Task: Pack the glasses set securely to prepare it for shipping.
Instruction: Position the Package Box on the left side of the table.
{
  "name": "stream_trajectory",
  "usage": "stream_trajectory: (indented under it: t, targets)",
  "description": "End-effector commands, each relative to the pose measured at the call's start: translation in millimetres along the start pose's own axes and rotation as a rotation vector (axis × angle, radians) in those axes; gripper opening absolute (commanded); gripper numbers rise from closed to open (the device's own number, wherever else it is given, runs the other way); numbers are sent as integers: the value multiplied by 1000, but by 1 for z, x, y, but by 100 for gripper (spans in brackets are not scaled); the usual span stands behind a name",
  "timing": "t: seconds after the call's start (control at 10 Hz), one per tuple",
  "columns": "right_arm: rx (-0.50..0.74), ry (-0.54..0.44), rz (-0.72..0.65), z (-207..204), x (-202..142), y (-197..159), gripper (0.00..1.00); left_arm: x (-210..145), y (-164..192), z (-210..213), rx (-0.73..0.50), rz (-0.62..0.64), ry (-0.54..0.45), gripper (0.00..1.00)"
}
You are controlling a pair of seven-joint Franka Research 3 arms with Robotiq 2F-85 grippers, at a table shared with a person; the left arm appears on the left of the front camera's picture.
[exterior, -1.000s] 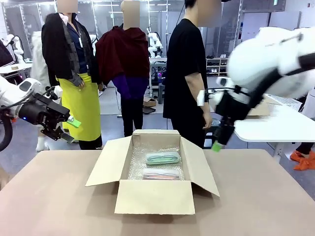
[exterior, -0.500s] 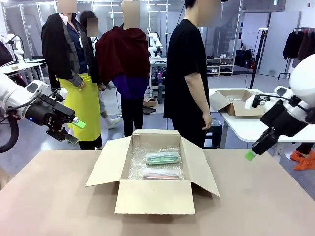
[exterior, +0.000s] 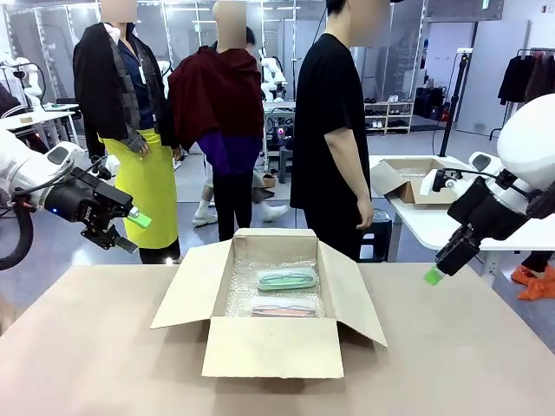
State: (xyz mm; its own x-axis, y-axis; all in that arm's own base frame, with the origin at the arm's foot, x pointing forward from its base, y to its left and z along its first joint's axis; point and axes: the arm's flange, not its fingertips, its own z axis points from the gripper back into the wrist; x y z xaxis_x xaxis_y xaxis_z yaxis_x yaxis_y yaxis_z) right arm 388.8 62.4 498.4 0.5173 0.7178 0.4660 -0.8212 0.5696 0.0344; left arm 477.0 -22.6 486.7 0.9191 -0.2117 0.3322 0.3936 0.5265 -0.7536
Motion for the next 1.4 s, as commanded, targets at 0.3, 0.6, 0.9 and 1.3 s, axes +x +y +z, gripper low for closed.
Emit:
stream_trajectory:
  t: [0.3,0.6,0.9,1.3]
  targets:
    - [-3,9,-3,2,2,-2,100,21,78,12,-102,88,-24,100]
    - [-3,9,-3,2,2,-2,100,24,133,-8,-213,120,4,100]
    - [-3,9,-3,2,2,-2,100,26,169,-38,-303,182,10,100]
    - [-3,9,-3,2,2,-2,100,30,196,-79,-381,249,23,100]
